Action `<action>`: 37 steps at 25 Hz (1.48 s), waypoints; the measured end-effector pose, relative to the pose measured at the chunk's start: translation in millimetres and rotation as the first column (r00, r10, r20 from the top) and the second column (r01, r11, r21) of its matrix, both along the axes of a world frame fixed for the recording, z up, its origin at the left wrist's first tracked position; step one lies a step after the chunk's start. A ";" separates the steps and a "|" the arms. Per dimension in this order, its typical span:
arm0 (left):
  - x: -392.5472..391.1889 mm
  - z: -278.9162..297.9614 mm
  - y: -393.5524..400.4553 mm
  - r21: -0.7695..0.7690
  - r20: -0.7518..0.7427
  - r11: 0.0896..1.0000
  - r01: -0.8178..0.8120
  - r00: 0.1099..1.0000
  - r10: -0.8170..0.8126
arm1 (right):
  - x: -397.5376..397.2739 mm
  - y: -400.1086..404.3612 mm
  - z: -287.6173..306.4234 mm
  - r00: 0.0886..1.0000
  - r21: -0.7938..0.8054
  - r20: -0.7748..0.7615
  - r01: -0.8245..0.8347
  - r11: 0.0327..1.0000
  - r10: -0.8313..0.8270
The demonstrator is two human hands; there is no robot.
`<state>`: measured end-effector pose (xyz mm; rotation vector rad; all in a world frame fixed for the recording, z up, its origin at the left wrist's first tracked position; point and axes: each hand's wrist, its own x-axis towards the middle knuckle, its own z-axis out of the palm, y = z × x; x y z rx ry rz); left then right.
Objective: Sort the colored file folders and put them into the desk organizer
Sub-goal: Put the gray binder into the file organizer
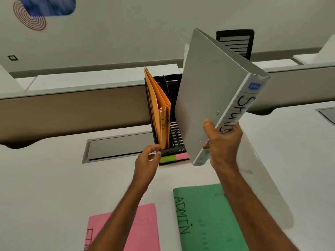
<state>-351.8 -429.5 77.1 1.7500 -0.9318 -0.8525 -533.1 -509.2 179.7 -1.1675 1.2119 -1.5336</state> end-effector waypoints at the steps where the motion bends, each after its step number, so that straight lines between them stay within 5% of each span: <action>1: 5.0 -4.6 -16.0 0.012 -0.006 0.999 -0.037 0.999 0.037 | 6.8 -14.0 -2.7 1.000 -0.014 -0.002 -0.001 1.000 0.001; 8: 17.5 -47.4 -89.1 0.197 -0.064 0.971 -0.138 0.986 0.153 | 48.3 -80.3 -38.0 0.999 -0.026 -0.027 -0.030 0.999 0.029; 19: 12.5 -85.0 -90.9 0.165 -0.142 0.970 -0.181 0.968 0.205 | 68.5 -88.1 -92.6 0.999 -0.122 -0.034 -0.020 0.992 0.016; 26: 11.1 -86.0 -90.2 0.164 -0.130 0.966 -0.200 0.966 0.222 | 69.0 -82.6 -128.3 0.987 -0.037 -0.083 -0.144 0.989 0.141; 37: 12.3 -91.4 -90.1 0.163 -0.114 0.966 -0.201 0.969 0.221 | 55.9 -76.0 -178.3 0.851 0.115 -0.516 -0.044 0.992 0.098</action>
